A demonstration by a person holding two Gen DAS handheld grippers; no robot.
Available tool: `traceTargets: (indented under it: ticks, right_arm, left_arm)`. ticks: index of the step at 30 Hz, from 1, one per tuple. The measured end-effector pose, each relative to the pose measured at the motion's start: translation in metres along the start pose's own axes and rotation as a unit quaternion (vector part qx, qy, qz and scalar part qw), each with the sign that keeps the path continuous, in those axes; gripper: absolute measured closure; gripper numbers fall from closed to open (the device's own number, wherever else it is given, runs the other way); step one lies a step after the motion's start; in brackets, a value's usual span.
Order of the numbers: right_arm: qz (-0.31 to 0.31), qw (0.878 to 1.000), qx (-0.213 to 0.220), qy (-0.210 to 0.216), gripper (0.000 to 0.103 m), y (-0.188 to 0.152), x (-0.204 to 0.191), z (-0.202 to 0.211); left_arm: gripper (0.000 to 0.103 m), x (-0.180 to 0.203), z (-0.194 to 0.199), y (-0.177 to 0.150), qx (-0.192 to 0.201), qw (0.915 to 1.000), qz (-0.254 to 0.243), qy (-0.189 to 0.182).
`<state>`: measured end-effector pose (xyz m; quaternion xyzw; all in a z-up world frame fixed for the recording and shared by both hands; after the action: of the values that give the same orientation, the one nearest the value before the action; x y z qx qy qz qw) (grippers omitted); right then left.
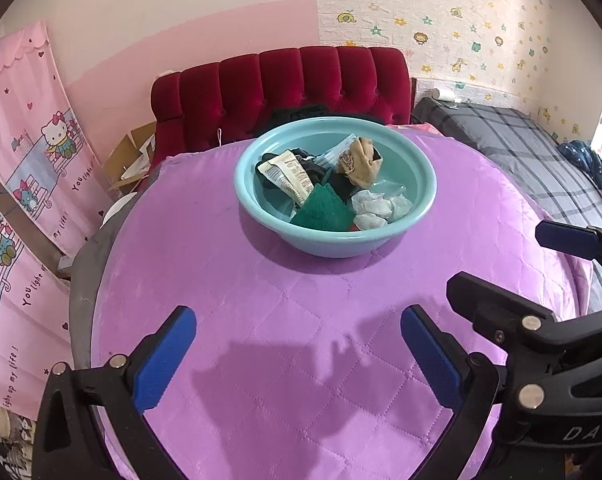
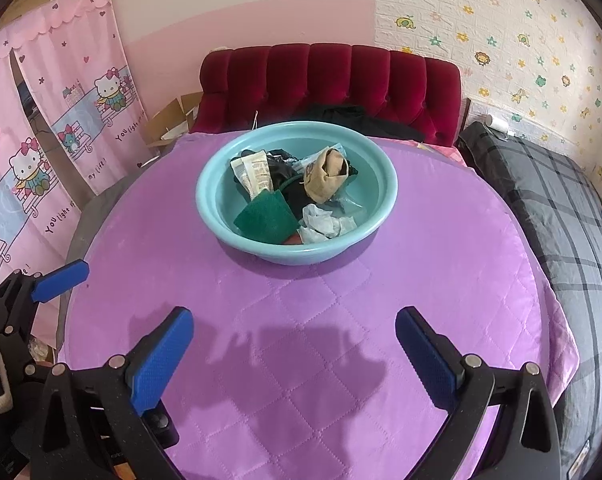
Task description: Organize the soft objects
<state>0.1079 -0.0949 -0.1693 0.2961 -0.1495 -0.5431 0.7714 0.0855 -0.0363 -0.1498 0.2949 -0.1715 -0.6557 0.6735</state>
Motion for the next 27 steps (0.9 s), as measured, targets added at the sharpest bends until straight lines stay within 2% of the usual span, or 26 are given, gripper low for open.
traceTargets:
  ticks: [27]
  right_arm:
    - [0.001, 1.0, 0.006, -0.002, 0.0, -0.0061, -0.0019, 0.0069]
  left_arm:
    - [0.0, 0.0013, 0.0066, -0.0049, 0.004, 1.0, 0.003, 0.001]
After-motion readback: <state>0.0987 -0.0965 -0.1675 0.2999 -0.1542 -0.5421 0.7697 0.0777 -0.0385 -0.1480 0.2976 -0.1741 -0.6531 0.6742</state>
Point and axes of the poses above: each gripper's, at about its wrist camera, not at the fingertips, and z roughly against the way its jaws point, x to its right, y to its top, the point moved 10 cm from there along -z, roughly the way its jaws point, and after that the axes turned 6 degrees about y, right-handed, at the moved point
